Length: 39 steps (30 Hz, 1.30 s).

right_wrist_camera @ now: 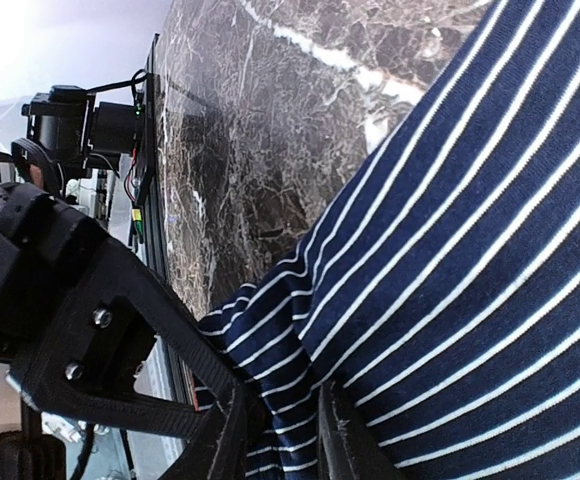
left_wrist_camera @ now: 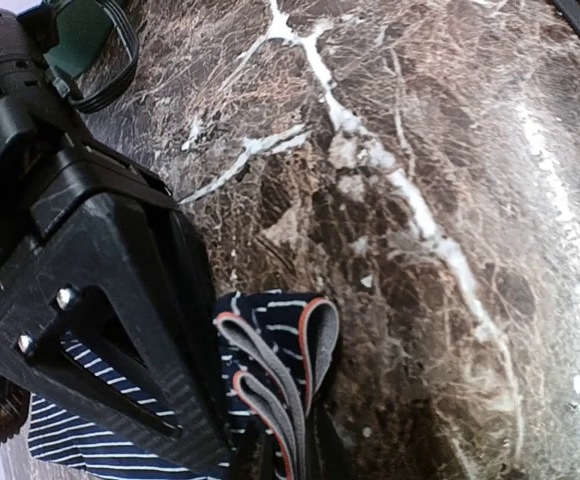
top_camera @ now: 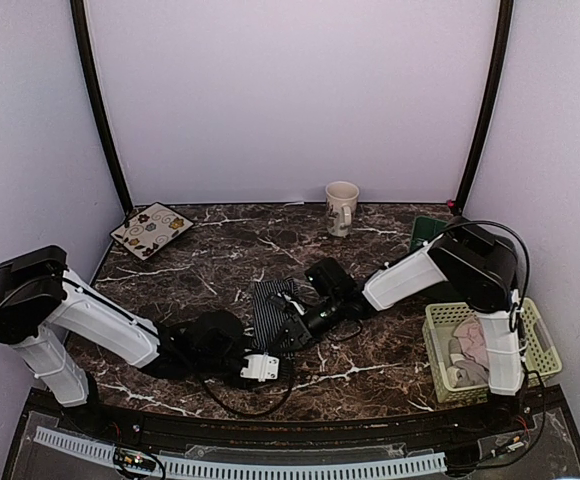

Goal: Roll the underwear
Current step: Pick up the underwear from the center of the board, then roll the underwear at the center of the board.

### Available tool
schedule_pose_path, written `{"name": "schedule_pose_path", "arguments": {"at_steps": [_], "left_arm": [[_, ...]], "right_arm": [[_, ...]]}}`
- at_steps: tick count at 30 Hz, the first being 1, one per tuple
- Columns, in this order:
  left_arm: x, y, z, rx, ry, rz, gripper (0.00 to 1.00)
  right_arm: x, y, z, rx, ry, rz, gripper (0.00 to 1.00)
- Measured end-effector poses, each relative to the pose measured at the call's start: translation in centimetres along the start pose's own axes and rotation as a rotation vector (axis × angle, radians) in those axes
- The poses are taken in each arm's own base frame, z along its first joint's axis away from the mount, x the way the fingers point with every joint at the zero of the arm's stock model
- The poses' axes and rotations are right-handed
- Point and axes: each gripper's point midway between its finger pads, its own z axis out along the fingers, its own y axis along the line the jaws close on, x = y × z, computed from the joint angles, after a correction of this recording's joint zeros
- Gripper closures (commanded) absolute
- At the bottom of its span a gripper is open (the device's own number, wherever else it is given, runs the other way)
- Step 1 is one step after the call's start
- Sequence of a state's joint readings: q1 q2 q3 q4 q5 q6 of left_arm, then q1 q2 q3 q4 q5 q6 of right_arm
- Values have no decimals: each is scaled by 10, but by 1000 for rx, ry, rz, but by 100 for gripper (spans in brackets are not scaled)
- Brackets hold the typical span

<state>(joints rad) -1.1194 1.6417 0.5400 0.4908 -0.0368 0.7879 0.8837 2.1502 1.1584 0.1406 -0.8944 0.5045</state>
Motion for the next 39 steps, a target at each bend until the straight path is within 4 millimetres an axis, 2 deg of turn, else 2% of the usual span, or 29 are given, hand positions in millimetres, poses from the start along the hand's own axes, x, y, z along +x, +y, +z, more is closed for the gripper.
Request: {"name": "schedule_pose_path", "arguments": {"at_steps": [4, 6, 10, 14, 17, 20, 22, 25, 29, 33, 39], "left_arm": [[-2, 2, 0, 35, 37, -67, 100], [-4, -1, -4, 73, 49, -104, 100], [-13, -10, -10, 168, 53, -172, 100], [-18, -19, -16, 293, 66, -256, 100], [-22, -27, -16, 416, 77, -348, 100], [-17, -24, -14, 505, 77, -463, 100], [-16, -18, -13, 570, 73, -545, 100], [-16, -11, -8, 681, 59, -668, 100], [-15, -9, -5, 822, 48, -811, 100], [-16, -9, -2, 937, 40, -926, 99], [-16, -9, 3, 1032, 44, -1036, 98]], "right_arm": [[2, 2, 0, 18, -8, -23, 73], [3, 3, 0, 29, -12, -30, 70], [7, 7, -7, 76, -34, -39, 58], [17, 7, -30, 186, -84, -59, 45], [27, 7, -55, 277, -144, -100, 38], [41, 11, -78, 361, -212, -185, 31], [52, 18, -83, 390, -235, -253, 31], [73, 35, -81, 402, -251, -377, 30], [86, 52, -73, 422, -263, -519, 31], [82, 59, -61, 474, -260, -658, 34], [58, 59, -33, 563, -228, -851, 34]]}}
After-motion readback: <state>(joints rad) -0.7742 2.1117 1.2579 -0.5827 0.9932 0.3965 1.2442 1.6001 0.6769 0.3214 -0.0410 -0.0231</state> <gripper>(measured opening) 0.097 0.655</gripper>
